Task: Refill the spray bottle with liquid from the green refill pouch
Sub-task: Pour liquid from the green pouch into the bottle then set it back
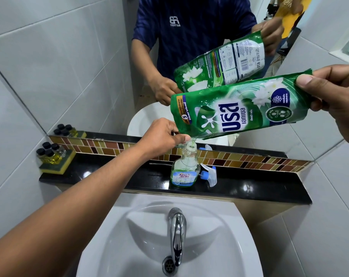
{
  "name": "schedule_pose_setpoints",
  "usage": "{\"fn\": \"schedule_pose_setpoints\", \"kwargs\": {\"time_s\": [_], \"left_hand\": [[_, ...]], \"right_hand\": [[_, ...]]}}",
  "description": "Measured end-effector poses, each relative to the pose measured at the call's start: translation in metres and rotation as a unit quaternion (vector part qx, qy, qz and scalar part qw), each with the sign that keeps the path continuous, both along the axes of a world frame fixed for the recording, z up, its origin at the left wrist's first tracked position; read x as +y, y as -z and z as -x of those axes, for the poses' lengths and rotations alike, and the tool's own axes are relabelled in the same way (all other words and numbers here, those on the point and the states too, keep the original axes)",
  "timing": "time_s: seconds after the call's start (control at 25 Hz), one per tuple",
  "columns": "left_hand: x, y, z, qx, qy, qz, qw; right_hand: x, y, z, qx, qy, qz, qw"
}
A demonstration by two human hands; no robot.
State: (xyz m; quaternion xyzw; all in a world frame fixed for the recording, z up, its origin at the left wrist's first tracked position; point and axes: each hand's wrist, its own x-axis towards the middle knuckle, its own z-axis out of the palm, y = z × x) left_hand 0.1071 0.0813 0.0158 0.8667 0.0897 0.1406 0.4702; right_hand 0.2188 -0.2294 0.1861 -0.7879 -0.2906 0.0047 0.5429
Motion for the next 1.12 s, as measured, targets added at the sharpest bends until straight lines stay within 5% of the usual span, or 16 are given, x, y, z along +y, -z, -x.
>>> {"fn": "schedule_pose_setpoints", "kwargs": {"time_s": [0.68,1.12], "left_hand": [[0.001,0.001,-0.002,0.003,-0.009,-0.022,1.0],[0.004,0.003,-0.002,0.033,0.002,-0.061,0.998]], "right_hand": [[0.001,0.003,-0.007,-0.021,-0.021,-0.005,1.0],[-0.024,0.051,-0.011,0.051,0.03,-0.049,0.997]]}}
